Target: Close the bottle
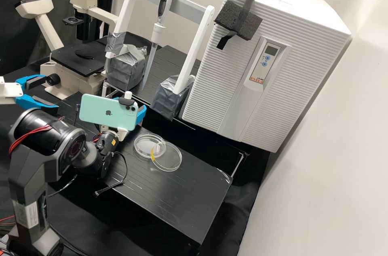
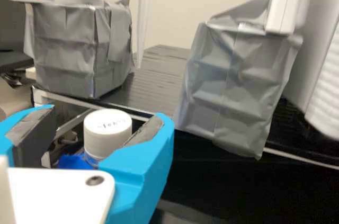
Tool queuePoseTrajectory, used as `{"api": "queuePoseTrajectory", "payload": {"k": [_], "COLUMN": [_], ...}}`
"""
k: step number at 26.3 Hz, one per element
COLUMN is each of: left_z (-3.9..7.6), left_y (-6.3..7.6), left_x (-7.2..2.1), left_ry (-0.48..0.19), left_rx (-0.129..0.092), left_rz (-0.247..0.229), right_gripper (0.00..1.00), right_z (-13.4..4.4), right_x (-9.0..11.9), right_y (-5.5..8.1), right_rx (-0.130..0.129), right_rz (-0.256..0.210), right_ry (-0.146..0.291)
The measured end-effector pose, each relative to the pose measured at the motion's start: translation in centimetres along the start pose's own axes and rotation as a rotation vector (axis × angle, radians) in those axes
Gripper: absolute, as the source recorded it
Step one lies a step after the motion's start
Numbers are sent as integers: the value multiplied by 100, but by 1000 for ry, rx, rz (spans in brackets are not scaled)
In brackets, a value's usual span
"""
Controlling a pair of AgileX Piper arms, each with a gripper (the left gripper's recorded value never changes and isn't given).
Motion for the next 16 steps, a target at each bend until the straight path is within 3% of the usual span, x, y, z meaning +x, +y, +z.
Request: {"api": "queuePoseTrajectory", "payload": {"k": [7,10,12,14,16], "left_z": [0,-2,-1,0,6], "left_y": [0,1,1,-4,-13], "left_x": [0,0,1,4,9], "left_ry": [0,2,6,16,25], "left_rx": [5,23,20,9,18], "left_rz": [0,1,2,3,3], "right_gripper": [100,100,100,100,100], "right_z": [-64,-129,-169,-215,-258], "right_x": [-124,-202,-242,-299,-348], "right_y": [25,6,-13,-36,-40], "right_rx": [-7,-15,-50,-84,-114], "right_rz": [10,8,9,38,83], "right_ry": [17,39,52,59,70]}}
